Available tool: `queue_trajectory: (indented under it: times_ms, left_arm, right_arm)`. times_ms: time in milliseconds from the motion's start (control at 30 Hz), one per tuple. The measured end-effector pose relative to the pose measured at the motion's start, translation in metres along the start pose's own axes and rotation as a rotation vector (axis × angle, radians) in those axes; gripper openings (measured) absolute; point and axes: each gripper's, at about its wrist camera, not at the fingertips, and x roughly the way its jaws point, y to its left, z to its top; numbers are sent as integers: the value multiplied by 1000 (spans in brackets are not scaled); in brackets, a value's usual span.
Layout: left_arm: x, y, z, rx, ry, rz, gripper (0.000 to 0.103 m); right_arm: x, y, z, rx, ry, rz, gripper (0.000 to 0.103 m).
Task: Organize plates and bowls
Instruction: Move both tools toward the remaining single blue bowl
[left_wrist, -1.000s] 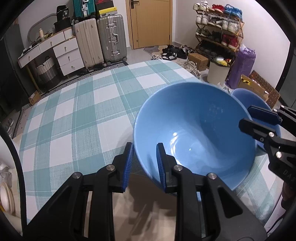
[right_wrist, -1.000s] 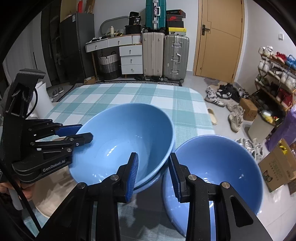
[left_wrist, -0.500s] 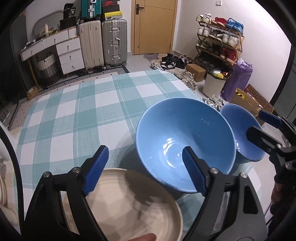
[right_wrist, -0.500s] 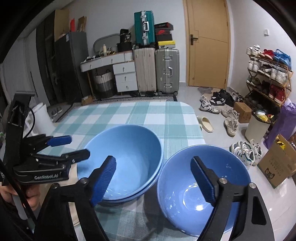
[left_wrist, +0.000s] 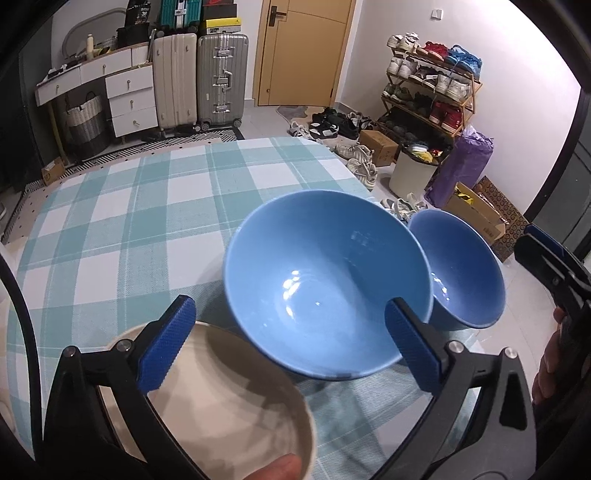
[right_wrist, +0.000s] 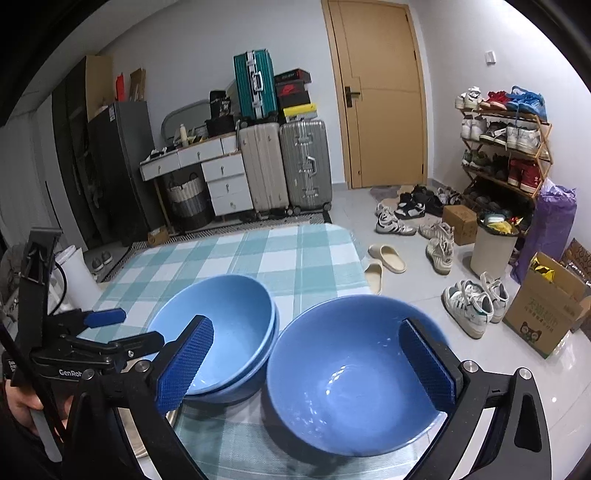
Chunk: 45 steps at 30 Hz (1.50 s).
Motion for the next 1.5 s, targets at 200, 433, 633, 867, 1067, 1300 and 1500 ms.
queue_trajectory:
  times_ms: [200, 433, 633, 867, 1067, 1300, 1500]
  left_arm:
    - [-5, -20, -8, 5, -9, -19, 102]
    - [-7, -40, -17, -4, -6, -27, 102]
    - [-13, -55, -22, 3, -14, -36, 102]
    - [-16, -74, -29, 27, -8, -49, 102]
    - [-18, -89, -33, 15, -8, -63, 102]
    - [-14, -104, -38, -15, 3, -146, 99]
    - [-12, -123, -41, -3, 6, -181, 82]
  right_arm:
    - [-10, -21, -7, 19, -17, -11, 102]
    - [-12, -46, -13, 54, 10, -29, 102]
    - [-20, -62, -19, 76, 15, -25, 102]
    - [-30, -76, -21, 98, 5, -49, 102]
    - [-32, -92, -24, 126, 9, -67, 102]
    - [-30, -109, -25, 168, 6, -52, 102]
    - [-25, -120, -29, 199, 12, -23, 102]
